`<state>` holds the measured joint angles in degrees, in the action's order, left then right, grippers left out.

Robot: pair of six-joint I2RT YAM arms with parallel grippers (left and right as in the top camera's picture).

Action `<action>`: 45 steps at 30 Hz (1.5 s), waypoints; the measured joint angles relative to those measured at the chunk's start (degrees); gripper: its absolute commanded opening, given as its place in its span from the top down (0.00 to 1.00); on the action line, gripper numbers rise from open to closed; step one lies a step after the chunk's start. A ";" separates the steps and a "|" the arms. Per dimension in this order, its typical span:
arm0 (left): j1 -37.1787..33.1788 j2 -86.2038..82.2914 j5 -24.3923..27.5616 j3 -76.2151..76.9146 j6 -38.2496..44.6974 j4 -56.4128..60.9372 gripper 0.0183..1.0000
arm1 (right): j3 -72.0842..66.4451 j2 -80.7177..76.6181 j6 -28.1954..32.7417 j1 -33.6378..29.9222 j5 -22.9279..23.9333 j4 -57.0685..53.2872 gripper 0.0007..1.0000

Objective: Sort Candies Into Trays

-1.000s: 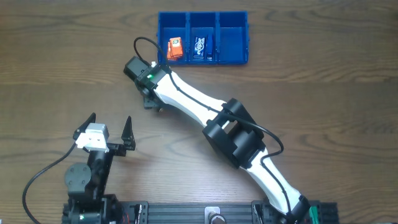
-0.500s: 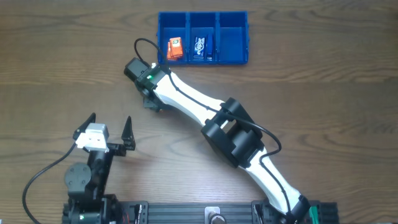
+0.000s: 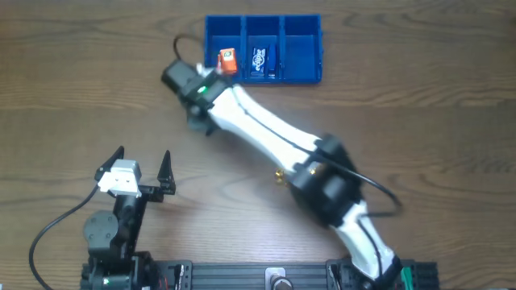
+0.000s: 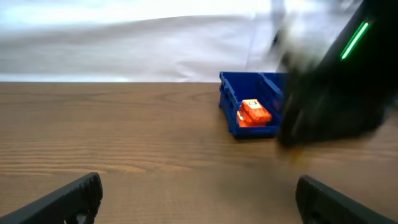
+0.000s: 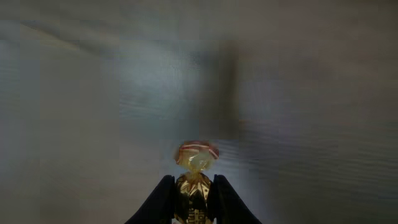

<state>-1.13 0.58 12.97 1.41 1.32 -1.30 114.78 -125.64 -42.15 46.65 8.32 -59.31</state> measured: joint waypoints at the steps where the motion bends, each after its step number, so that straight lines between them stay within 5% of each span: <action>1: 0.00 0.00 0.02 0.00 0.00 0.00 0.00 | 0.02 3.39 0.98 -1.05 0.90 -0.55 0.82; 7: 0.00 0.00 0.00 0.00 0.02 0.00 0.00 | 1.53 14.69 6.56 -12.35 4.48 -1.57 0.83; 14: 0.00 0.00 0.00 0.00 0.00 0.00 0.00 | 1.53 9.99 13.20 -24.70 5.70 4.57 0.83; 37: 0.00 0.00 0.00 0.00 0.02 0.02 0.00 | 0.66 -1.36 19.21 -27.85 2.01 9.66 0.79; 41: 0.00 0.00 0.00 0.00 0.00 0.00 0.00 | 0.66 -1.46 19.56 -27.87 1.90 9.49 0.61; 43: 0.00 0.00 0.00 0.00 0.02 0.02 0.00 | 0.66 -1.46 20.04 -28.00 1.73 9.46 0.30; 45: 0.00 0.00 0.00 0.00 0.02 0.00 0.00 | 0.66 -1.46 20.11 -28.17 1.68 9.49 0.22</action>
<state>-1.13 0.58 12.97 1.41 1.34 -1.30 115.44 -127.11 -22.04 18.48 10.00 -49.82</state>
